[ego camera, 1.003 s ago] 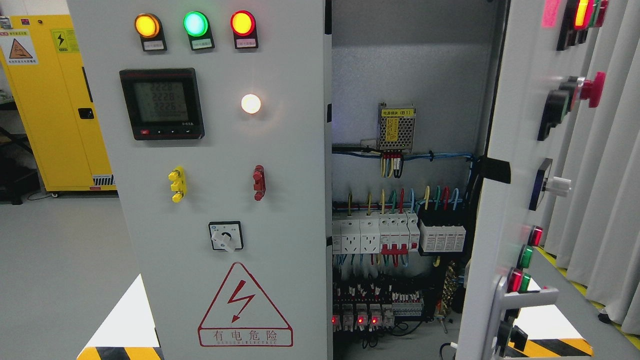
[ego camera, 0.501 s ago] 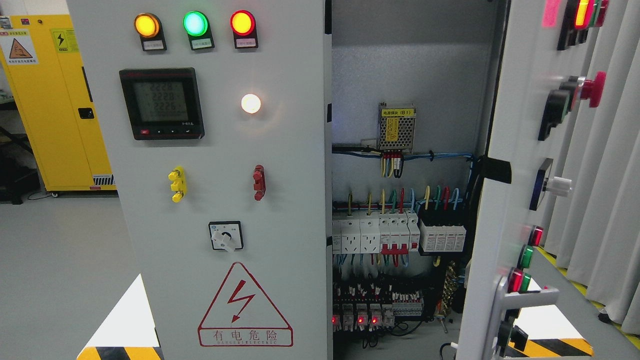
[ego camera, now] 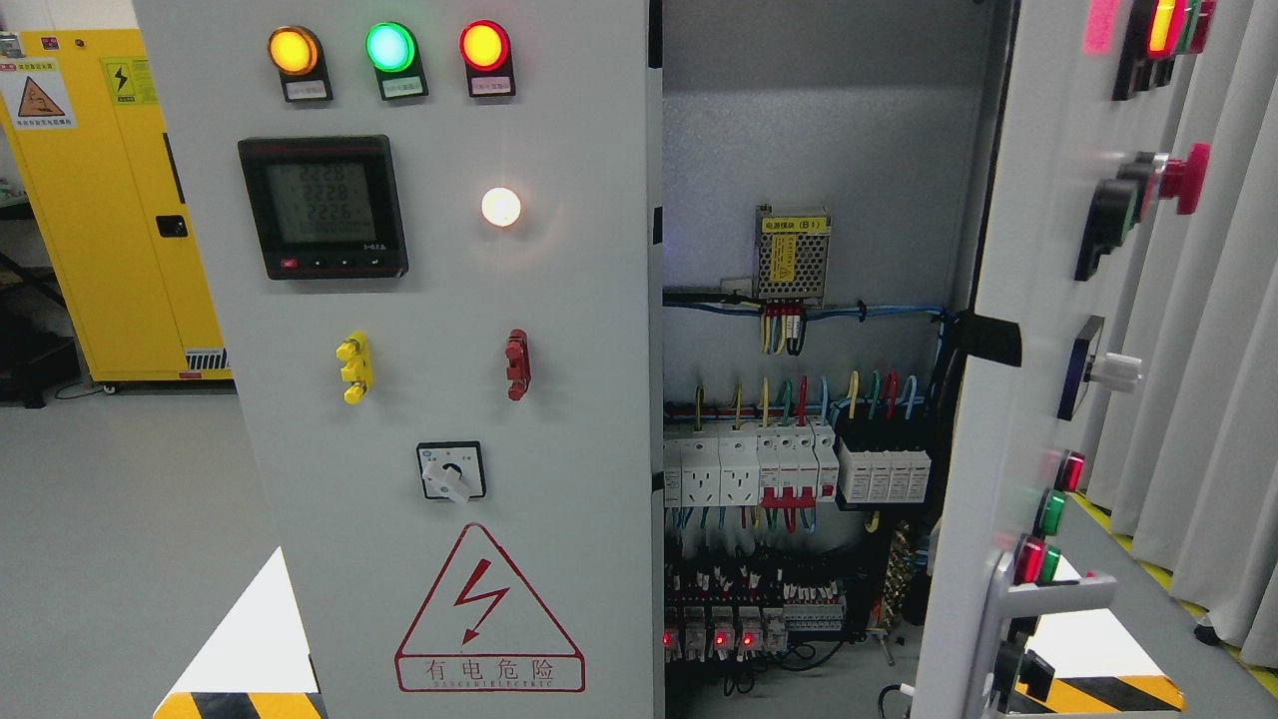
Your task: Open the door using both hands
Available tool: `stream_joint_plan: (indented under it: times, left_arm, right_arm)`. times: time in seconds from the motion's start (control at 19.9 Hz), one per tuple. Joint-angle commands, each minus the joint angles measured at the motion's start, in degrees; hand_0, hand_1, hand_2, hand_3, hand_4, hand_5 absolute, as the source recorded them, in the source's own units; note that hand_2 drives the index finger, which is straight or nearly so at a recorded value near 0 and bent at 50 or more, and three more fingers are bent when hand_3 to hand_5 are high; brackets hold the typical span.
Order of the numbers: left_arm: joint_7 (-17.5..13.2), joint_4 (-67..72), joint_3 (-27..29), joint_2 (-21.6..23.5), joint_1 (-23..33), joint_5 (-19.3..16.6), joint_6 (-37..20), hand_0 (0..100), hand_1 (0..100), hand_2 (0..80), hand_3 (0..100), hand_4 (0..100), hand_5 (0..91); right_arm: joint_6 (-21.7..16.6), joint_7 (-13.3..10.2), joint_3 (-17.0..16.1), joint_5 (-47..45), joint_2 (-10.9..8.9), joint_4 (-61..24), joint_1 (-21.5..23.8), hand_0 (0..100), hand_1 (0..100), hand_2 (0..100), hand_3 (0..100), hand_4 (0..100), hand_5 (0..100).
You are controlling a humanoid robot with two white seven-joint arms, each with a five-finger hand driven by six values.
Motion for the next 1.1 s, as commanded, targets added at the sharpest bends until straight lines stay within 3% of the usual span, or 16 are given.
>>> stream_joint_plan:
  times: [0.0, 0.2, 0.5, 0.75, 1.05]
  left_arm:
    - [0.2, -9.2, -7.2, 6.3, -11.7, 1.8, 4.5, 4, 12, 16.3, 33, 27, 0.0]
    - [1.0, -8.7, -13.3, 6.0, -22.2, 2.4, 10.2, 3, 12, 15.9, 33, 27, 0.0]
    - [7.4, -6.9, -21.6, 3.1, -33.8, 8.2, 14.6, 2, 12, 14.8, 33, 24, 0.0]
    - [7.9, -4.9, -25.5, 1.6, -41.2, 8.5, 15.3, 1, 12, 14.4, 32, 23, 0.0]
    - [8.8, 1.2, -27.8, -3.9, -52.4, 8.6, 22.0, 1, 12, 12.9, 32, 22, 0.0]
  right_arm:
    - [0.0, 0.0, 0.0, 0.0, 0.0, -0.1, 0.0, 21, 7, 0, 0, 0, 0]
    - [0.0, 0.0, 0.0, 0.1, 0.0, -0.1, 0.0, 21, 7, 0, 0, 0, 0]
    - [0.0, 0.0, 0.0, 0.1, 0.0, -0.1, 0.0, 21, 7, 0, 0, 0, 0]
    - [0.0, 0.0, 0.0, 0.1, 0.0, 0.0, 0.0, 21, 7, 0, 0, 0, 0]
    - [0.0, 0.0, 0.0, 0.0, 0.0, 0.0, 0.0, 21, 7, 0, 0, 0, 0]
